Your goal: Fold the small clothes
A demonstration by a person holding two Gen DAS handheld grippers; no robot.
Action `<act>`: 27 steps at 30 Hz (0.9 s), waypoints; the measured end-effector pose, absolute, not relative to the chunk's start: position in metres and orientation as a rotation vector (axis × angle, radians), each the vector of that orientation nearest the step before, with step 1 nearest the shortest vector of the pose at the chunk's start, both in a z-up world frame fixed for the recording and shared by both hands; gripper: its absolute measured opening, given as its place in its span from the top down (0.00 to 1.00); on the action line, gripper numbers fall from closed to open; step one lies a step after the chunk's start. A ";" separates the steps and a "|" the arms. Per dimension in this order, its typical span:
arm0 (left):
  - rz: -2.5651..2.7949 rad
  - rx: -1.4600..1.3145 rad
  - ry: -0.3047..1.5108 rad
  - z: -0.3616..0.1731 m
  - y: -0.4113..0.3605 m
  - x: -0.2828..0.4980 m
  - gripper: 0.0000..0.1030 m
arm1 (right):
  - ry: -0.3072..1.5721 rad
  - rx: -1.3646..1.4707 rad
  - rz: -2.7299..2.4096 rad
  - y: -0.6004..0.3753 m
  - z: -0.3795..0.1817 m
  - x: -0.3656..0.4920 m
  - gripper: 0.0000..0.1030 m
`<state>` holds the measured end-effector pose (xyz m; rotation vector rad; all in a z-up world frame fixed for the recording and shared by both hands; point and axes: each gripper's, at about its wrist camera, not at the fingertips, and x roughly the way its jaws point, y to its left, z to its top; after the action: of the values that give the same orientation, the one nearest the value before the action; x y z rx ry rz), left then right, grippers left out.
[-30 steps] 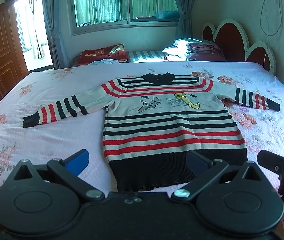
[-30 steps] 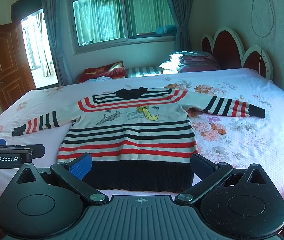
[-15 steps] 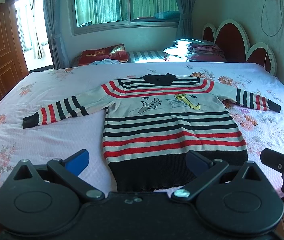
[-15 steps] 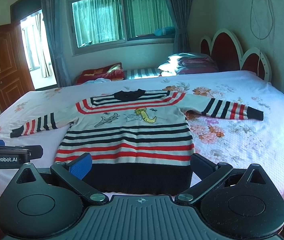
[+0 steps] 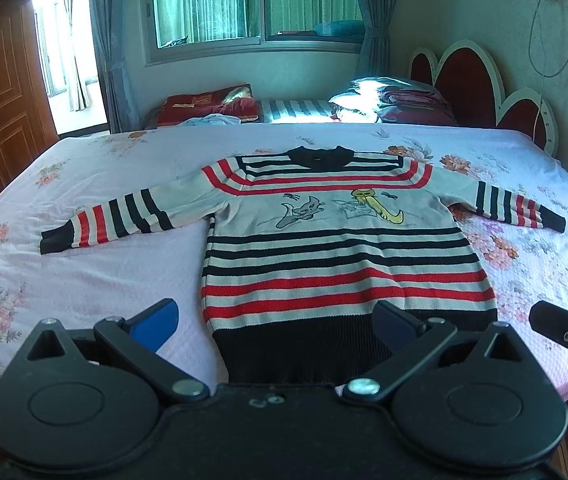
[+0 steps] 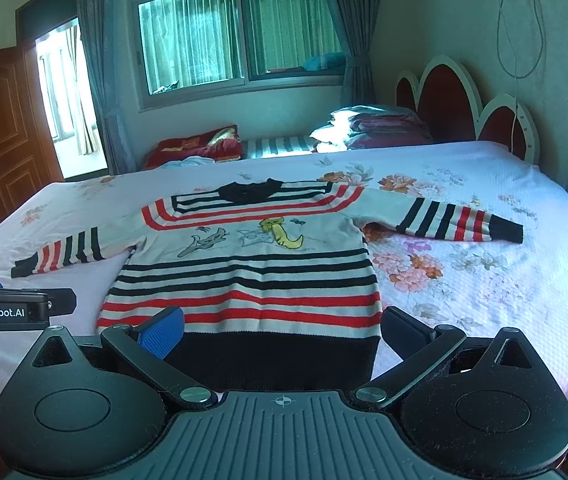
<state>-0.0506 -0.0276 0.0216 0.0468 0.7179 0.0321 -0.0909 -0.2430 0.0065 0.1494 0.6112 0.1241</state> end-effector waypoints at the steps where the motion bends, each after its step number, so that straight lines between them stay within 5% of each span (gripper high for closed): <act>1: 0.034 0.044 0.719 0.021 -0.028 -0.048 0.00 | 0.613 0.150 0.124 -0.244 0.006 -0.089 0.00; 27: 0.063 -0.047 0.741 -0.021 -0.013 0.070 0.02 | 0.650 0.205 0.052 -0.307 -0.032 0.024 0.00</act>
<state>0.0703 -0.0129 -0.0212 -0.0474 0.7412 0.0632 0.0237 -0.3067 -0.0320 0.2049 0.6499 0.0522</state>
